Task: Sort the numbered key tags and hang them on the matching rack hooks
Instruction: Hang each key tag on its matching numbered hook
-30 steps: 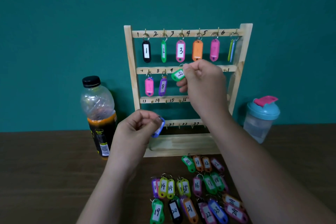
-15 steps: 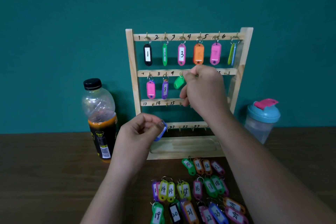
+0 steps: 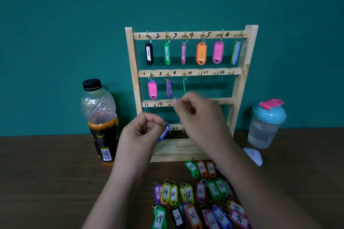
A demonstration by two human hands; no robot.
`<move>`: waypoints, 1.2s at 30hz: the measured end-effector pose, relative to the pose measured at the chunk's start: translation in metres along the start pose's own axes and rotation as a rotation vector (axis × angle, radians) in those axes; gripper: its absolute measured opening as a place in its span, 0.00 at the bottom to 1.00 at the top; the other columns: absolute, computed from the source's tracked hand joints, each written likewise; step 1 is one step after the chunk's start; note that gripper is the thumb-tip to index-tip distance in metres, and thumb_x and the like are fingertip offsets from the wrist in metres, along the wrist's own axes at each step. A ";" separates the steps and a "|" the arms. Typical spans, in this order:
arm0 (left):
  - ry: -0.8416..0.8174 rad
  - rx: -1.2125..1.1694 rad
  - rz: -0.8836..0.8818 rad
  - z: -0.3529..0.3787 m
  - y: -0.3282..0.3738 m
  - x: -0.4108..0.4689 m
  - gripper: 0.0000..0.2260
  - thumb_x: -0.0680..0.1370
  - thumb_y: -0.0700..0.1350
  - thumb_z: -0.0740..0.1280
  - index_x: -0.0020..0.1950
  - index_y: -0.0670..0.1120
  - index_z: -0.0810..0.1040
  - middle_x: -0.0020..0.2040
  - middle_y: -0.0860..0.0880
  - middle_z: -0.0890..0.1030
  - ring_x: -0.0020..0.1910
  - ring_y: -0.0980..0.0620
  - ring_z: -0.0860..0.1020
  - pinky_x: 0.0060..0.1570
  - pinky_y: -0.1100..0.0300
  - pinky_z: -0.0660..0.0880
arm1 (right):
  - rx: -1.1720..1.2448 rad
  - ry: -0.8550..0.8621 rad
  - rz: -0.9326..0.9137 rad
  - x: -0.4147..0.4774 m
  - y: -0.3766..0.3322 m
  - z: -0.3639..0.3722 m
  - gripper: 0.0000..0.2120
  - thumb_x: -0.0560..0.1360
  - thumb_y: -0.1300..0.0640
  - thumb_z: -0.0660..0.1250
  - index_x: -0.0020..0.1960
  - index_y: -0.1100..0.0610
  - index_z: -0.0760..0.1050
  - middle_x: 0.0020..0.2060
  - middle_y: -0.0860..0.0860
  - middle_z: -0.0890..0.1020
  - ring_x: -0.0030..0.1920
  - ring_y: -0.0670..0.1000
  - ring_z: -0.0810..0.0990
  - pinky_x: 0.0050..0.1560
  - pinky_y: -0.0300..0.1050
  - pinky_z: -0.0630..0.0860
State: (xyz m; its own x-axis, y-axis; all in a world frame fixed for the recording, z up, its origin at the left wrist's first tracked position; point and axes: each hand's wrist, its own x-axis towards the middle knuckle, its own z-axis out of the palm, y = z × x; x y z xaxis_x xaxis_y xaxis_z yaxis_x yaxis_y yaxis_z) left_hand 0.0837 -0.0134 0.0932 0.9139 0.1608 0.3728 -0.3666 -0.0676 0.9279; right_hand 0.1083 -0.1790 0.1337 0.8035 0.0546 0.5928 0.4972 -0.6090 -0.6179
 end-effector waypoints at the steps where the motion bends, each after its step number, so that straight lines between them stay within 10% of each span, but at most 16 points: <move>1: 0.005 -0.015 -0.001 0.001 0.000 0.000 0.03 0.79 0.36 0.71 0.48 0.43 0.83 0.36 0.51 0.81 0.35 0.59 0.75 0.36 0.66 0.72 | 0.054 -0.079 0.025 -0.009 0.001 0.003 0.12 0.83 0.44 0.68 0.45 0.50 0.80 0.34 0.45 0.82 0.36 0.44 0.81 0.36 0.43 0.76; 7: 0.004 -0.034 -0.013 0.008 -0.001 -0.001 0.05 0.80 0.35 0.70 0.47 0.44 0.82 0.35 0.51 0.80 0.34 0.56 0.74 0.34 0.62 0.71 | 0.345 -0.290 0.142 -0.039 0.015 0.004 0.04 0.82 0.49 0.70 0.54 0.47 0.84 0.44 0.43 0.88 0.44 0.44 0.87 0.43 0.42 0.81; 31: -0.334 0.482 0.087 0.035 0.069 0.049 0.05 0.80 0.45 0.74 0.46 0.45 0.84 0.33 0.55 0.79 0.29 0.61 0.71 0.30 0.72 0.67 | 0.512 -0.034 0.165 -0.027 0.038 -0.015 0.11 0.86 0.53 0.66 0.45 0.51 0.80 0.36 0.48 0.86 0.34 0.46 0.83 0.38 0.48 0.79; 36: -0.158 0.514 0.222 0.033 0.084 0.064 0.04 0.82 0.47 0.73 0.49 0.48 0.83 0.36 0.54 0.81 0.29 0.60 0.76 0.31 0.66 0.70 | 0.613 -0.029 0.197 -0.025 0.036 -0.019 0.07 0.86 0.52 0.66 0.51 0.51 0.81 0.39 0.50 0.86 0.36 0.49 0.84 0.39 0.47 0.78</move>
State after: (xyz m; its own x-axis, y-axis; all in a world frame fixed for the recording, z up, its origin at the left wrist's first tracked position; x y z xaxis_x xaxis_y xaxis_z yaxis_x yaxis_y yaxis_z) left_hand 0.1172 -0.0412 0.1952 0.8540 -0.0583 0.5170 -0.4571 -0.5585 0.6921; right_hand 0.0999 -0.2173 0.1061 0.9030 0.0141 0.4294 0.4295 -0.0474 -0.9018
